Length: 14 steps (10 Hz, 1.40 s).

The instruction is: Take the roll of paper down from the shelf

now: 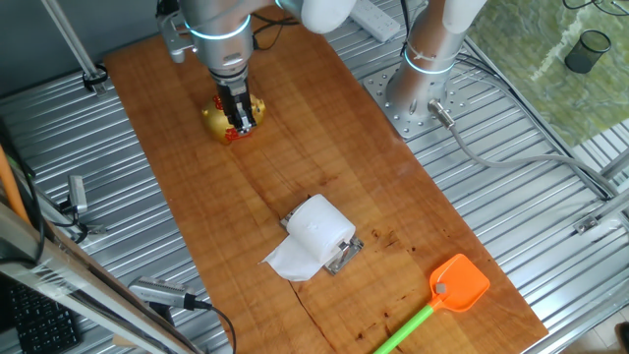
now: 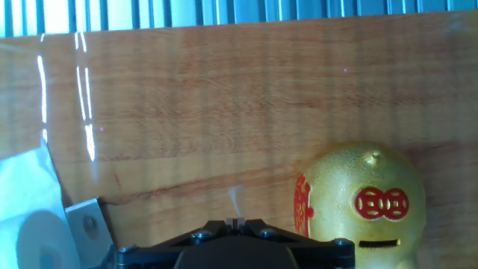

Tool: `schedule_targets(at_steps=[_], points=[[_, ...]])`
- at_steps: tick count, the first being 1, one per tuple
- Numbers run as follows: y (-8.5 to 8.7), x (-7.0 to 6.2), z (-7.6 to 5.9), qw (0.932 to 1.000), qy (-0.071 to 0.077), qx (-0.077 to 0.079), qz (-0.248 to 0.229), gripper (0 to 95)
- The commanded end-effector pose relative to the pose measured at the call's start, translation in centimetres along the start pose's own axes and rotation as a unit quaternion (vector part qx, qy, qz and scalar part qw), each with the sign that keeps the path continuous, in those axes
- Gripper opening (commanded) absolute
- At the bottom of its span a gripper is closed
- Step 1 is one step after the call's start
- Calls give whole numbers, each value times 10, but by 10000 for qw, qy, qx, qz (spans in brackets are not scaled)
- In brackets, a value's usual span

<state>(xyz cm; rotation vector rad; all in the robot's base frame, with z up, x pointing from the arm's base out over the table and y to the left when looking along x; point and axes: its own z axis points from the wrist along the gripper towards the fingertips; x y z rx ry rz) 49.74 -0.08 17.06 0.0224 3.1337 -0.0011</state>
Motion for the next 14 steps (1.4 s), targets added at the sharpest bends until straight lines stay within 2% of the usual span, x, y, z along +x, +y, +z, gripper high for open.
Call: schedule_targets(at_steps=[1,2,3,4,5,6,7,8,9,10,11,14], points=[[1,-3,0,9999,47,-25,-124,0],[1,-3,-1,9998,54,-34,-168,0],[12,-16,-34,9990,68,-109,-432,0],[26,-17,-62,9976,55,-80,-681,0],[42,-12,-76,9956,0,-76,-931,0],[50,-18,-78,9885,-171,-68,-1504,0],[58,-24,-76,9819,-200,-121,-1878,0],[66,-30,-73,9736,-196,-84,-2273,0],[76,-37,-68,9564,-202,14,-2912,0],[84,-41,-64,9395,-210,-32,-3420,0],[87,-43,-61,9293,-227,-39,-3685,0],[87,-43,-61,9286,-172,-21,-3707,0]])
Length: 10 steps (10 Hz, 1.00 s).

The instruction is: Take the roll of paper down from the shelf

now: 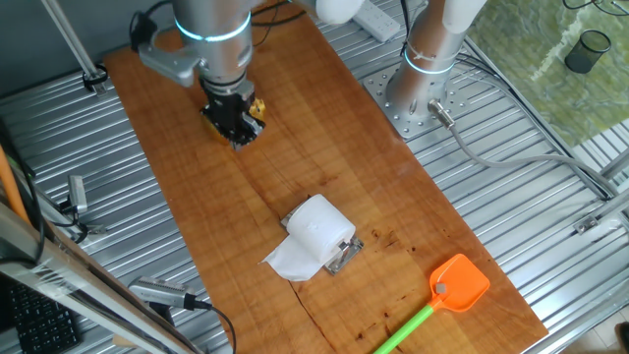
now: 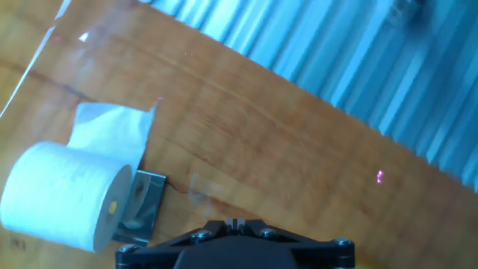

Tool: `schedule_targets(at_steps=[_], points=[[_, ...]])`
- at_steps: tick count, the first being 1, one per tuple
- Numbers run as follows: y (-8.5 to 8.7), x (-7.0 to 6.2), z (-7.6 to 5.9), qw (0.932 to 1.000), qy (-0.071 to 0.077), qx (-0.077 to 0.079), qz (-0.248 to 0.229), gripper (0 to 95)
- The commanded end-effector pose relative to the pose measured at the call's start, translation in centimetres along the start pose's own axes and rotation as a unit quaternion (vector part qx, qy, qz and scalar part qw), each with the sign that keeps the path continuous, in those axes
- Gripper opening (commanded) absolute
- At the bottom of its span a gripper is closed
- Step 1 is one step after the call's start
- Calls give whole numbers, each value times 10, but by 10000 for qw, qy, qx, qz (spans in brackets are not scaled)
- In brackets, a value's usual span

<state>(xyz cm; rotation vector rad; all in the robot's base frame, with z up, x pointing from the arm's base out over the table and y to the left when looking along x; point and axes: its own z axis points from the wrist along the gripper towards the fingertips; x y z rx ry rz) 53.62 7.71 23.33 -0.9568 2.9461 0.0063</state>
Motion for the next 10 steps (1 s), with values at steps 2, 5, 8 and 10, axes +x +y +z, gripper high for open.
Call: schedule_targets(at_steps=[2,5,8,10], points=[[4,-9,2,9983,33,14,-587,0],[4,-9,2,9951,87,36,-983,0],[4,-9,2,9817,74,-262,-1887,0],[4,-9,2,9810,134,-408,-1890,0]])
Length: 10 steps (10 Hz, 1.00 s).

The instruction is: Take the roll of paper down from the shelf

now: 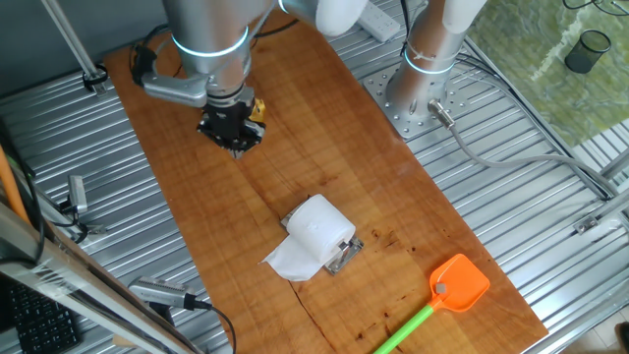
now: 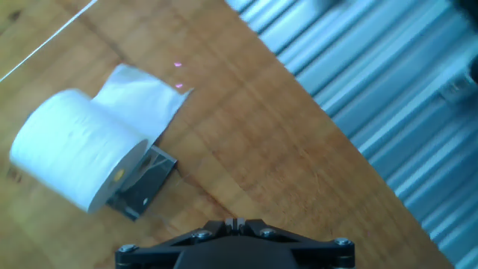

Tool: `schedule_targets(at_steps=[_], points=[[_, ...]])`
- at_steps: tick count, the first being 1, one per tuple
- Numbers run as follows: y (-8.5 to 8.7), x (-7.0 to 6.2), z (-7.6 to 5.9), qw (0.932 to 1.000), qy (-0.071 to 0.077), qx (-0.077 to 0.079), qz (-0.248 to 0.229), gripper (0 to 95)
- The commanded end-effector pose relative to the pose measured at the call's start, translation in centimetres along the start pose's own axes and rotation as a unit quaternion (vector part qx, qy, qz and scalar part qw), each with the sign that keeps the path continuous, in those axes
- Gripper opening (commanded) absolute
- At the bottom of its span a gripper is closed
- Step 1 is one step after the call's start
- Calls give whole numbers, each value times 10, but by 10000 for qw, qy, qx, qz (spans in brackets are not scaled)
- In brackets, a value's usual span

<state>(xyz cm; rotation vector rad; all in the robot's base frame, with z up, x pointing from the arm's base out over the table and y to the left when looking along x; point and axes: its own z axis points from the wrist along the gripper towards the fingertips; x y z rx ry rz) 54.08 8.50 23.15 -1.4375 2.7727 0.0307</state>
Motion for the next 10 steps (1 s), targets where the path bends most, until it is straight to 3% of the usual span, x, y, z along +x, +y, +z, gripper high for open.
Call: schedule_targets(at_steps=[1,4,6,10], points=[[0,-1,0,9995,42,-200,-224,0],[0,-1,0,9998,34,-169,-75,0],[0,-1,0,10000,21,2,-5,0],[0,-1,0,9996,14,124,235,0]])
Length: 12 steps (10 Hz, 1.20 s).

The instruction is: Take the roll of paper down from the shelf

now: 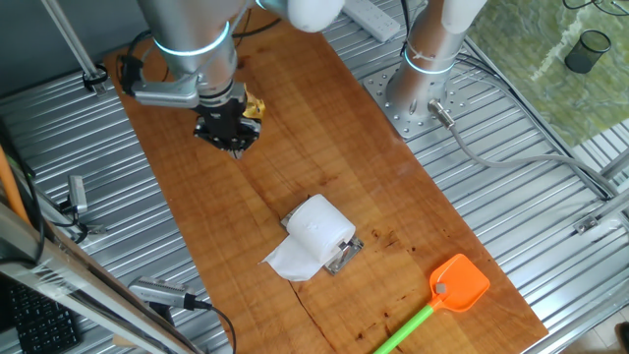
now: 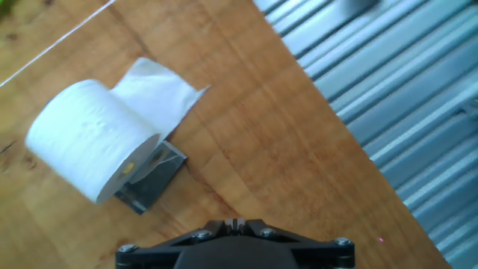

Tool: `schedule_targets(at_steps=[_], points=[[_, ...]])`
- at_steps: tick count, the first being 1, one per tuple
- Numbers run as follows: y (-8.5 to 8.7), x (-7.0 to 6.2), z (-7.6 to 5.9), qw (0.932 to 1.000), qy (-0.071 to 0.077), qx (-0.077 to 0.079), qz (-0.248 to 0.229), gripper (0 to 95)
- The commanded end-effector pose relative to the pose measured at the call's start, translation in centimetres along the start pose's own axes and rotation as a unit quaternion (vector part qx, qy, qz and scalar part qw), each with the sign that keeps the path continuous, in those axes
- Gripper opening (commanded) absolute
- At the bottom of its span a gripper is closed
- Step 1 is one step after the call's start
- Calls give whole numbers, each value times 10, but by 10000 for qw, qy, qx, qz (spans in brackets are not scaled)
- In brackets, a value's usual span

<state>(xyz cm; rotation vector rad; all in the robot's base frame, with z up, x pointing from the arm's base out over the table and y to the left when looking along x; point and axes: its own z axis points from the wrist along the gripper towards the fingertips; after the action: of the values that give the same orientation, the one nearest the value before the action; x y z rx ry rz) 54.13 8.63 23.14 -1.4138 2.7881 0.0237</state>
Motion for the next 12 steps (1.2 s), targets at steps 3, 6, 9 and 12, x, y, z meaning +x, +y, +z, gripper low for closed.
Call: schedule_targets(at_steps=[3,6,9,12], points=[[-1,0,0,9997,53,140,211,0],[-1,0,0,9997,76,135,209,0],[3,10,5,10000,1,78,-34,0],[32,0,2,9994,11,-27,-337,0]])
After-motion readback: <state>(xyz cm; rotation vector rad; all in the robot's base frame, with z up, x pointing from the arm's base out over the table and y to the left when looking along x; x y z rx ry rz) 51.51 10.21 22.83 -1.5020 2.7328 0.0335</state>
